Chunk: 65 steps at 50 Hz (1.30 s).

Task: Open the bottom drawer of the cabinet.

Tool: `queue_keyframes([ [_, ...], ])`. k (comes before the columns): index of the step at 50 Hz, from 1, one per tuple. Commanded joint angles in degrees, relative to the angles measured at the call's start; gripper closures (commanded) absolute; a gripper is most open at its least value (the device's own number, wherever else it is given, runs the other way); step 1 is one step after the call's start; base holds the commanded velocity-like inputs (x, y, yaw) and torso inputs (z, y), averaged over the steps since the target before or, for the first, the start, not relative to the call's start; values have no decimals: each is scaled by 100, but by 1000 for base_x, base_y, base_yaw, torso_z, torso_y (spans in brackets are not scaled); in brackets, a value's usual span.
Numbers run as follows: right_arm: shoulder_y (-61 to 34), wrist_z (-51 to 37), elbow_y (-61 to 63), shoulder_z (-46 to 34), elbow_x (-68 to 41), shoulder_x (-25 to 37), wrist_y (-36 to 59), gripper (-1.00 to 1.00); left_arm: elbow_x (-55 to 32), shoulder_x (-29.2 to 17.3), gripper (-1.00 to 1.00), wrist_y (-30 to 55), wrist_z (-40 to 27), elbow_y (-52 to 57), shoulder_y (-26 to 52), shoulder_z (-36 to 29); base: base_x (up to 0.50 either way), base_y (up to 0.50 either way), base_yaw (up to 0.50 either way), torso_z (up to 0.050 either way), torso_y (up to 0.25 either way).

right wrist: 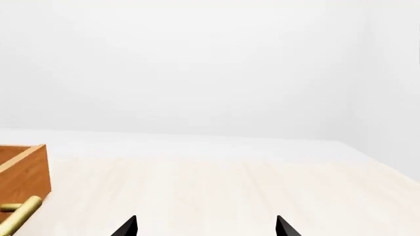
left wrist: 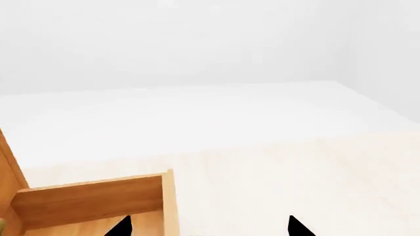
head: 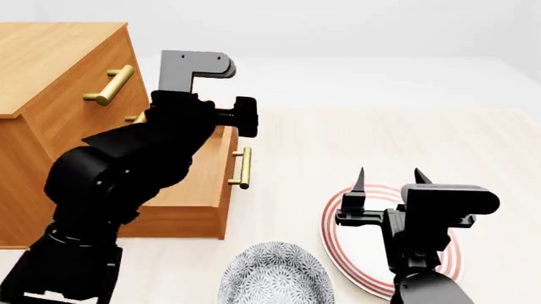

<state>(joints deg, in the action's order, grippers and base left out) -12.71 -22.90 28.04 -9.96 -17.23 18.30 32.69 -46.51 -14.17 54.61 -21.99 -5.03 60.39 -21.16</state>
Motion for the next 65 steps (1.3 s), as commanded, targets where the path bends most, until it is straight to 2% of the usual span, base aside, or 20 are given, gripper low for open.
queue_keyframes([
  [1,-694,-101,696,-102,-50,77,619,-100,-464,-660,-100,-237,-981,3549,-1616,530,0,0,0,0,0],
  [6,-1103,-117,1136,-133,-128,67,836,-100,-51,-743,-100,-811,-1042,4188,-2266,455,0,0,0,0,0],
  [7,-1197,-148,1296,-161,-59,78,776,-100,327,-813,-100,-1269,-748,4380,-2449,301,0,0,0,0,0],
  [8,-1234,-142,1389,-161,-54,83,729,-100,237,-806,-100,-1297,-708,4393,-2522,331,0,0,0,0,0],
  [9,-1267,-134,1505,-190,-13,104,649,-100,617,-827,-100,-1545,-720,4446,-2585,228,0,0,0,0,0],
  [12,-1292,-75,1769,-284,114,173,328,-100,1034,-843,-100,-1713,-794,4456,-2647,45,0,0,0,0,0],
  [19,-1430,-84,1901,-348,205,231,297,-100,1651,-856,-100,-1973,-915,4338,-2655,-205,0,0,0,0,0],
  [36,-1587,-121,1976,-318,95,239,484,-100,1542,-883,-100,-1898,-984,4401,-2485,-72,0,0,0,0,0],
  [47,-2702,-146,2290,-137,-212,192,1366,-100,1117,-895,-100,-1005,-1190,4821,-1289,179,0,0,0,0,0],
  [65,-3367,-141,2472,-125,-347,224,1652,-100,1208,-903,-100,-965,-1192,4760,-982,74,0,0,0,0,0],
])
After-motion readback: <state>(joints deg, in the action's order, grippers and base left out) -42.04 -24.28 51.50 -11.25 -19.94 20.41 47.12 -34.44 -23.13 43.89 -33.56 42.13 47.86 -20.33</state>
